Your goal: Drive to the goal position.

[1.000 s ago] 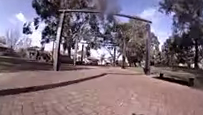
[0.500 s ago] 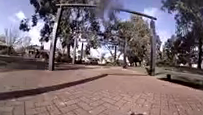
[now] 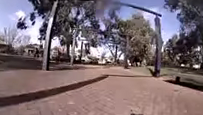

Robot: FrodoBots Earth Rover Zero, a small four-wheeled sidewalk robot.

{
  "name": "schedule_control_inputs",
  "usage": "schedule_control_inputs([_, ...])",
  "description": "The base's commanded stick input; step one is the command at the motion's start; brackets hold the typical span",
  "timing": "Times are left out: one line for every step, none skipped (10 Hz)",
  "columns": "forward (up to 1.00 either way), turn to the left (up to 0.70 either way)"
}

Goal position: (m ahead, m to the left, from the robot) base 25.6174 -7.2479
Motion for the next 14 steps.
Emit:
schedule_control_inputs([1.00, 0.00])
schedule_control_inputs([1.00, 0.00])
schedule_control_inputs([1.00, 0.00])
schedule_control_inputs([1.00, 0.00])
schedule_control_inputs([1.00, 0.00])
schedule_control_inputs([1.00, 0.00])
schedule_control_inputs([1.00, 0.00])
schedule_control_inputs([1.00, 0.00])
schedule_control_inputs([1.00, 0.00])
schedule_control_inputs([1.00, 0.00])
schedule_control_inputs([1.00, 0.00])
schedule_control_inputs([1.00, 0.00])
schedule_control_inputs([1.00, 0.00])
schedule_control_inputs([1.00, 0.00])
